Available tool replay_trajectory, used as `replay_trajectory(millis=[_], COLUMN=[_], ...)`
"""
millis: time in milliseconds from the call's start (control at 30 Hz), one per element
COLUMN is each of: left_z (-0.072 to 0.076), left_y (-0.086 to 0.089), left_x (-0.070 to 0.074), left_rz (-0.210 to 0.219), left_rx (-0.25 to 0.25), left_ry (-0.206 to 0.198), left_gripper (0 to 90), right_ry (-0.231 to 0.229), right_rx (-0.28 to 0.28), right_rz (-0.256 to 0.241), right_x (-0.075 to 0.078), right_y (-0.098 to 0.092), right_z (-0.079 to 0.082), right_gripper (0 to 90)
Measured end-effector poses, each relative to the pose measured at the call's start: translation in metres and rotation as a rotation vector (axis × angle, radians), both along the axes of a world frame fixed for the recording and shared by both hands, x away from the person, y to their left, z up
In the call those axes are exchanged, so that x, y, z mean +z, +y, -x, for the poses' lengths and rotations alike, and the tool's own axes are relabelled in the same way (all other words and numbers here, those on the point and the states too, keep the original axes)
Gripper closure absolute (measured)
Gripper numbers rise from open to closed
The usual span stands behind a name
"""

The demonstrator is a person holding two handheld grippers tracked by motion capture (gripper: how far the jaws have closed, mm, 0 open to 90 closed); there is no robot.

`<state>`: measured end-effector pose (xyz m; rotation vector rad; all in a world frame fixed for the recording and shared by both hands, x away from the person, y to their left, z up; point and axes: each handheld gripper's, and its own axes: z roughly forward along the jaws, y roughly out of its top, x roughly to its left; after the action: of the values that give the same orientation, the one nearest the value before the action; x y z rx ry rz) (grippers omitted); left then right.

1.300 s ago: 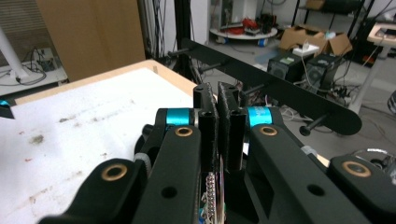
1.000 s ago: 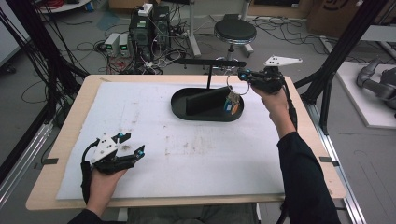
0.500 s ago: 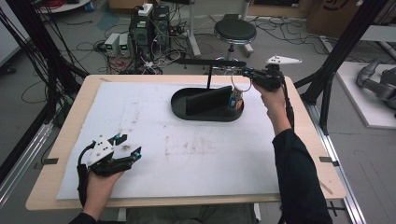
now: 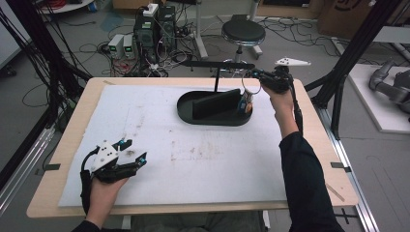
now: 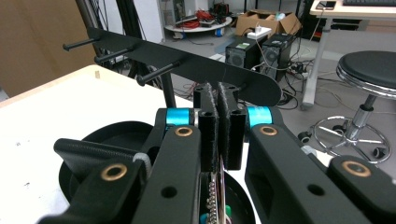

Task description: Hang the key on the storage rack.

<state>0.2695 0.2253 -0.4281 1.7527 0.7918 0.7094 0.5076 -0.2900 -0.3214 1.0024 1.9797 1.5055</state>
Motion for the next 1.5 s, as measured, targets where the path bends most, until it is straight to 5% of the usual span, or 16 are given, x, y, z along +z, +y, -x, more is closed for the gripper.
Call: replay_trajectory(millis=[467,833,1133,1233,1300,1400,1500], left_z=[0.001,-0.003,-0.017,-0.022,-0.026,-0.03,-0.035], left_y=[0.001,-0.001,-0.004,-0.006,-0.008,-0.011,-0.015], left_x=[-0.001,-0.001,0.005,0.008,0.009,0.01,0.011], left_rz=[0.001,0.002,0.023,0.028,0.034,0.036,0.036], left_rx=[-0.003,-0.013,-0.022,-0.027,-0.031,-0.036,-0.041], left_ry=[0.004,0.006,-0.004,-0.011,-0.015,-0.018,-0.019], left_gripper=[30.6,30.6,30.2,30.1,30.2,30.1,30.1], right_ry=[-0.011,-0.04,-0.004,-0.072,-0.04,-0.072,-0.053], right_rx=[-0.067,-0.155,-0.1,-0.095,-0.076,-0.076,-0.062], right_rz=[0.049,0.09,0.069,0.07,0.07,0.069,0.059], right_x=[-0.003,0.005,0.023,0.027,0.028,0.023,0.014], right_y=[0.006,0.001,-0.026,-0.034,-0.04,-0.05,-0.058], right_z=[-0.001,0.011,0.046,0.07,0.081,0.101,0.117], right_gripper=[86.3,59.0,38.7,39.3,36.1,35.8,33.4])
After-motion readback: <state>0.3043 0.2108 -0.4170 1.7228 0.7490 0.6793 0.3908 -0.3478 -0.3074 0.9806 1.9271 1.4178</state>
